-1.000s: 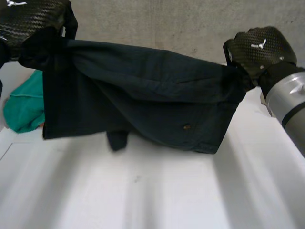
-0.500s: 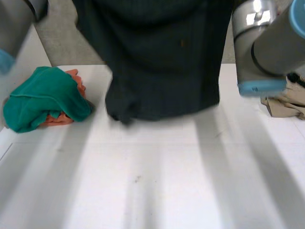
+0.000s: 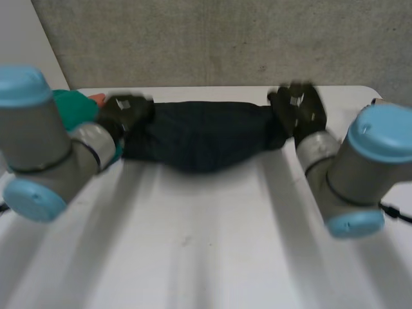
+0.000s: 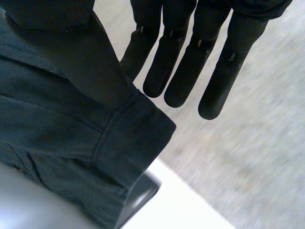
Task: Fold the laundry.
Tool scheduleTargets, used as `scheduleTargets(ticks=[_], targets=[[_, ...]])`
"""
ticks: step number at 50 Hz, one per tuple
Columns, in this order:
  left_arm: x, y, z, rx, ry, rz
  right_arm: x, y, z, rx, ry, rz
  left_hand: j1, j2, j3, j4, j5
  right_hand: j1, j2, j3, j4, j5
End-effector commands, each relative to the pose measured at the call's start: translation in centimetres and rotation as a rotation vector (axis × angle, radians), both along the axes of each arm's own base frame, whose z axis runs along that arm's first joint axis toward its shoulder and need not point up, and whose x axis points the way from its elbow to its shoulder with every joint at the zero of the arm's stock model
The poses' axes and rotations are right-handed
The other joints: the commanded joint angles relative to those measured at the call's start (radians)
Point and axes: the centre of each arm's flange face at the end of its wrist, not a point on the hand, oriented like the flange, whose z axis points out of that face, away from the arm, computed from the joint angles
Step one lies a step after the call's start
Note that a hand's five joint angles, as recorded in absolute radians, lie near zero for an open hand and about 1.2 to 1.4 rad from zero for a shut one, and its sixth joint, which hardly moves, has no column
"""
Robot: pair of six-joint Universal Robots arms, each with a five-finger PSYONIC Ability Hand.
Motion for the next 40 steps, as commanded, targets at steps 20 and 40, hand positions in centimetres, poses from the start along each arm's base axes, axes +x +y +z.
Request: scheduleTargets(ticks=[20,40], targets=[[4.9,16.2,-1.6,0.564,-0.593,-0.329,-8.8,13.4,-2.1,0.409,0.861,0.288,0.218,0.200,0.209,0.201,0.241,0.285,0.217,0.205,0.198,0.214],[-1.0,3.1,0.6,0.326,-0.279,-0.038,-4.7,4.2,0.6,0.327,0.322,-0.046,0.177,0.160,0.168,0.160,0.200,-0.813,-0.881,-0.893,-0.900,-0.884]])
